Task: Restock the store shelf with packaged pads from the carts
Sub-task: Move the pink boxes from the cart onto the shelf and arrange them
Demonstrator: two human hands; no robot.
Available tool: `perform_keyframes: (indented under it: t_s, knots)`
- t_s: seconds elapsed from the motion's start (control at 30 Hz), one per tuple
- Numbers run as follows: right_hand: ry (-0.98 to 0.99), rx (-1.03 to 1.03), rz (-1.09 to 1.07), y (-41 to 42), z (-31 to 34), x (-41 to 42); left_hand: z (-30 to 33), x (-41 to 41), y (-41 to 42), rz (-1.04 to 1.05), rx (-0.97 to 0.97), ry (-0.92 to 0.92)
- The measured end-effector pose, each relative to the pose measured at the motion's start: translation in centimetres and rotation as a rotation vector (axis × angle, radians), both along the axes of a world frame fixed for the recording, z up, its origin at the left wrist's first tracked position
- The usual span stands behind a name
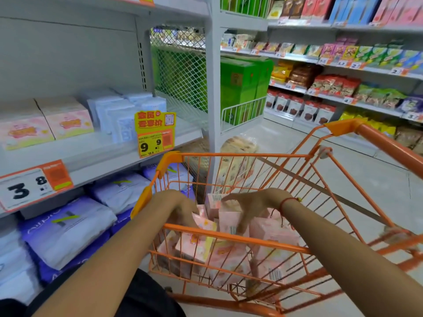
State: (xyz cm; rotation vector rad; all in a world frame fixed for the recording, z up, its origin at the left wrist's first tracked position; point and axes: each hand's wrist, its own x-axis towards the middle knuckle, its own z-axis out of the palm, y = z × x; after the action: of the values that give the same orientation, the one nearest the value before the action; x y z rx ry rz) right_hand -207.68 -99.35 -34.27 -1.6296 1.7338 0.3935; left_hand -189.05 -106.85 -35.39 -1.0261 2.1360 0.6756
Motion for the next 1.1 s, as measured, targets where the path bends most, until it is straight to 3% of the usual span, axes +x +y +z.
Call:
perform_keyframes:
  t_s: [0.17, 0.33, 0.4, 0.53, 0.7, 0.93, 1.03, 1.1]
  knots:
    - [-0.388, -0.074, -0.319, 0.1, 1.4, -0.8, -0.3, 0.4, 0.0, 0.086, 0.018, 0.067]
    - [-0.783, -0.110, -0.517, 0.5, 2.8, -0.4, 0.2, 0.5, 0.7, 0.249, 0.180, 0.174]
    - [-0.870, -0.102, -0.548, 0.7, 3.0, -0.5, 0.7, 0.6, 0.9, 0.263, 0.185, 0.256]
    - [-1.127, -0.145, -0.588, 1.0, 3.6, -1.1, 1.6, 1.3, 0.5, 0.429, 0.067, 0.625]
    - [-1.456, -0.251, -0.605, 0.5, 4.1, -1.5, 2.9, 2.5, -0.3, 0.445, -0.004, 0.886]
    - [-1.606, -0.339, -0.589, 0.3, 5.1, -0.9, 5.7, 4.1, 1.2, 0.464, -0.128, 1.160]
    - [-1.733, -0.354, -0.610, 0.0, 6.3, -0.4, 7.1, 5.5, 1.0, 0.582, -0.163, 1.248]
    - [-1.811, -0.357, -0.566, -0.5, 7.3, 0.3, 8.5, 6.7, 0.9, 0.700, -0.136, 1.410]
